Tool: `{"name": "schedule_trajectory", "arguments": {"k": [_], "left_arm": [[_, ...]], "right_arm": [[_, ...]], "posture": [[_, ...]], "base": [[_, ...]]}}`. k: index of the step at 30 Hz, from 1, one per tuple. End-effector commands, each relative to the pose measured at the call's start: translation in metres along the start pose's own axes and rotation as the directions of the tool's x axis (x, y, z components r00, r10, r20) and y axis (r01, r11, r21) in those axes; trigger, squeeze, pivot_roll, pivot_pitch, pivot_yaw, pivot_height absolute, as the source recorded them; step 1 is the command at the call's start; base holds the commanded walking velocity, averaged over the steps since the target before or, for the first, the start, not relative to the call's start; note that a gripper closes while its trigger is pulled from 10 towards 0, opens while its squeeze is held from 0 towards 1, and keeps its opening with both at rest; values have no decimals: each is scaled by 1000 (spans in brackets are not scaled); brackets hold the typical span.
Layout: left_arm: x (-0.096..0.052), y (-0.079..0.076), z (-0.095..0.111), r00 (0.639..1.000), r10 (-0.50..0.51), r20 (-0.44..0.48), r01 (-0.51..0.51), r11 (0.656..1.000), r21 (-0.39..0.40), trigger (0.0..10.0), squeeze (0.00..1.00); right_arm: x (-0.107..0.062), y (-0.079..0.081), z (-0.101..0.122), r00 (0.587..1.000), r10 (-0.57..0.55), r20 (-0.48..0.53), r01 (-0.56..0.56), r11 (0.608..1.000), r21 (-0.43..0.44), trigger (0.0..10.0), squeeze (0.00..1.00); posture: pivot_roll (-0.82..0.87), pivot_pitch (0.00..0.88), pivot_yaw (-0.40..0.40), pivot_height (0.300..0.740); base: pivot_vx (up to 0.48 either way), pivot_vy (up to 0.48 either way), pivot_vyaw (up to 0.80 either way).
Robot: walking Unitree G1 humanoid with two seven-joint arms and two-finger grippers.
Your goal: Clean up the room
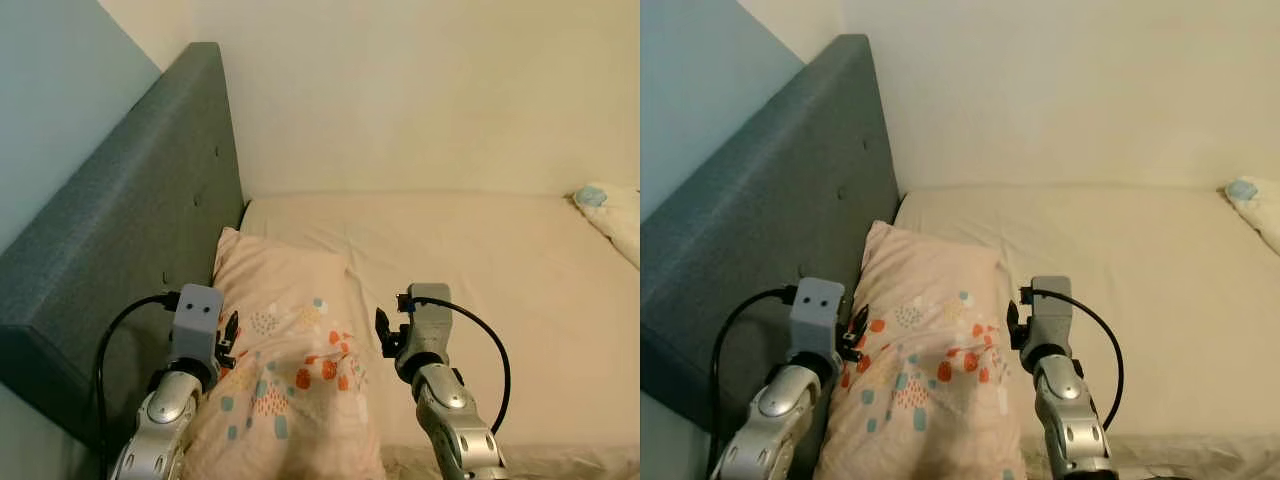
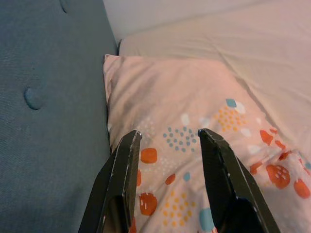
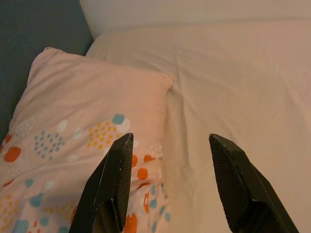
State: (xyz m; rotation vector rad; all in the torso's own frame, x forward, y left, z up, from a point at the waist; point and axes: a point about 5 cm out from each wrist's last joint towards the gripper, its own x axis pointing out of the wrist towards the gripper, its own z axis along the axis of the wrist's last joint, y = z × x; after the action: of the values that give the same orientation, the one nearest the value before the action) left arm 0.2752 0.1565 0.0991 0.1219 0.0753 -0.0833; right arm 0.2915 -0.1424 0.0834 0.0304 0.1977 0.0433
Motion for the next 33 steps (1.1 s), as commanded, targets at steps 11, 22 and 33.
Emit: {"name": "schedule_trajectory", "arguments": {"k": [11,22,33], "left_arm": [[-2,0,-6,999,35,-37,-34,999,33,10000,0],[-8,7,-10,991,125,-57,-125,992,0,10000,0],[-7,-3,-8,998,43,-41,-44,999,-12,10000,0]], "right_arm": [[-3,-6,-1,1000,-10,-8,10,1000,-23,10000,0],[-6,-1,3,1000,4,1,-4,999,-43,10000,0],[-10,-11,4,1000,-25,7,25,997,-68,10000,0]], "posture": [[-97,139,11,740],[-103,162,19,740],[-120,161,21,740]], "base": [[0,0,0],[0,0,0],[0,0,0]]}}
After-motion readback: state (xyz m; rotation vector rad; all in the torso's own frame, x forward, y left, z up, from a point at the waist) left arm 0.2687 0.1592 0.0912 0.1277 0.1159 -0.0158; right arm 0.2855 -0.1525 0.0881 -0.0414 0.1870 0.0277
